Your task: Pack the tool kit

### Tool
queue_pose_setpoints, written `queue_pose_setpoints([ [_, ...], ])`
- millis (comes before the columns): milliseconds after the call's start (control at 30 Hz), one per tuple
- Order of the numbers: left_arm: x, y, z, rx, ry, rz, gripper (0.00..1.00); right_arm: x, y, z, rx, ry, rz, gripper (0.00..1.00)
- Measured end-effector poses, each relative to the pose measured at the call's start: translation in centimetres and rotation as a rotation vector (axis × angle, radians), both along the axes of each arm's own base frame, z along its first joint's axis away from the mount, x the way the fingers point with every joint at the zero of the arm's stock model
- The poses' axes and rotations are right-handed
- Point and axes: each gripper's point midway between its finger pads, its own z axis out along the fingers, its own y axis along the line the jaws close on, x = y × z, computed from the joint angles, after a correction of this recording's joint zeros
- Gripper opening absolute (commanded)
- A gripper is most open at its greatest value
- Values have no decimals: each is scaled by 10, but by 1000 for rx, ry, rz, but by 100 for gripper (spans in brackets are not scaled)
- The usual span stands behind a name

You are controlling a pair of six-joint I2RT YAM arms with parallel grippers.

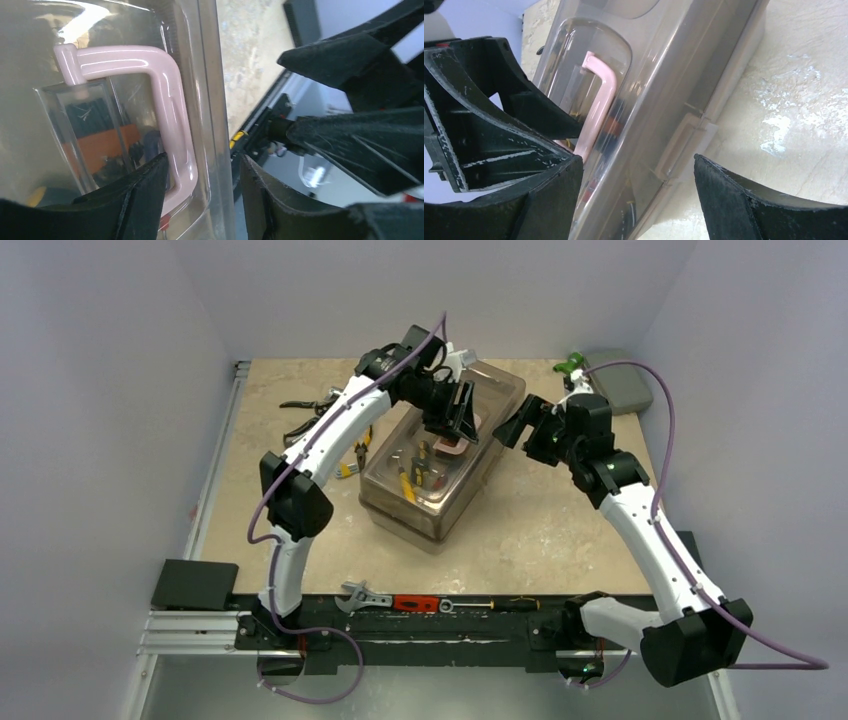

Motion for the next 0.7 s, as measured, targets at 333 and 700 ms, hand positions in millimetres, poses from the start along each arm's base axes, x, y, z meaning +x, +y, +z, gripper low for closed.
queue_pose_setpoints([
  [333,10,4,9,-306,258,21,45,5,21,-12,87,64,128,48],
  [700,12,-5,43,-483,297,8,42,12,44,-8,142,82,228,3],
])
